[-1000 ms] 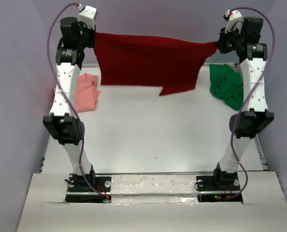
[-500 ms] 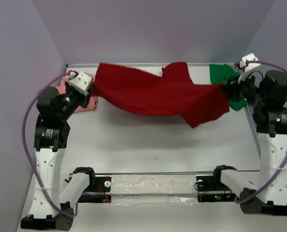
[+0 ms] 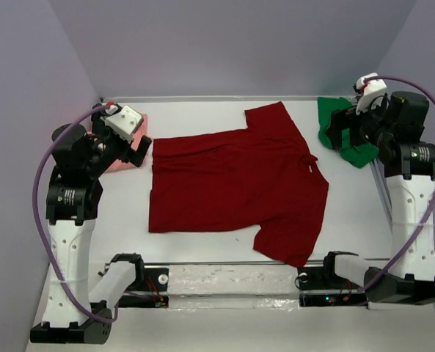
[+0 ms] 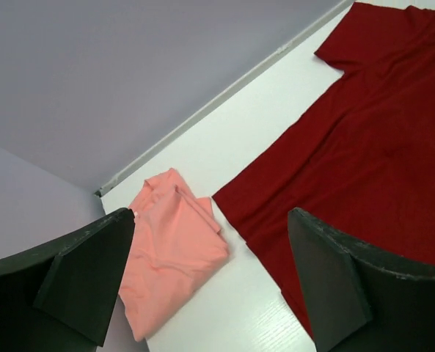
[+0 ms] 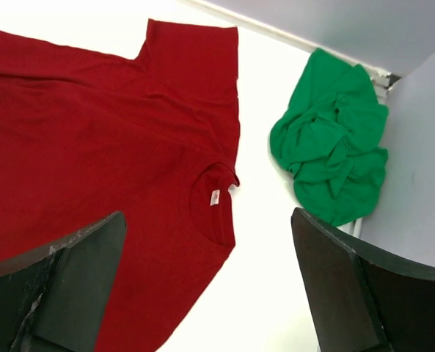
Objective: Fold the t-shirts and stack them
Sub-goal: Flatten the tshirt out
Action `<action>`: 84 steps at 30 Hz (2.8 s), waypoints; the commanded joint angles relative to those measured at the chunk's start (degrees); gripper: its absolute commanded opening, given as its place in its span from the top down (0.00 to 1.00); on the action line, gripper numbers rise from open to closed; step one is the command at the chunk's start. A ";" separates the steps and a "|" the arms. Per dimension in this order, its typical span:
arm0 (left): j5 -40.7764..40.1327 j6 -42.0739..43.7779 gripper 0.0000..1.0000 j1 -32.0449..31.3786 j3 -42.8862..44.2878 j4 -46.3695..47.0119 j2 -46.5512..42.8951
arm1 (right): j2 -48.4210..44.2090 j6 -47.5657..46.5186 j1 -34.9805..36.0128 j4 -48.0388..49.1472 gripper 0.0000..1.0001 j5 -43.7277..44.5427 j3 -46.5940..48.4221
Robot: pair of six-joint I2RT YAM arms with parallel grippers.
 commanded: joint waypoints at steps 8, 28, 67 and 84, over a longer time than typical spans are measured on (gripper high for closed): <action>7.87 -8.98 0.24 0.02 -14.43 15.23 12.27 | 9.70 -0.21 0.10 6.86 1.00 -7.55 -10.62; -21.91 -13.38 1.00 -16.15 -0.04 20.24 44.78 | 49.07 -3.03 6.51 0.36 1.00 -9.49 17.57; -22.36 -17.68 1.00 -6.04 24.66 4.78 77.66 | 79.76 -2.15 7.04 -5.44 1.00 -0.17 42.90; -34.56 -19.18 1.00 -6.04 35.39 7.23 82.68 | 85.73 0.14 7.04 0.00 1.00 13.01 52.04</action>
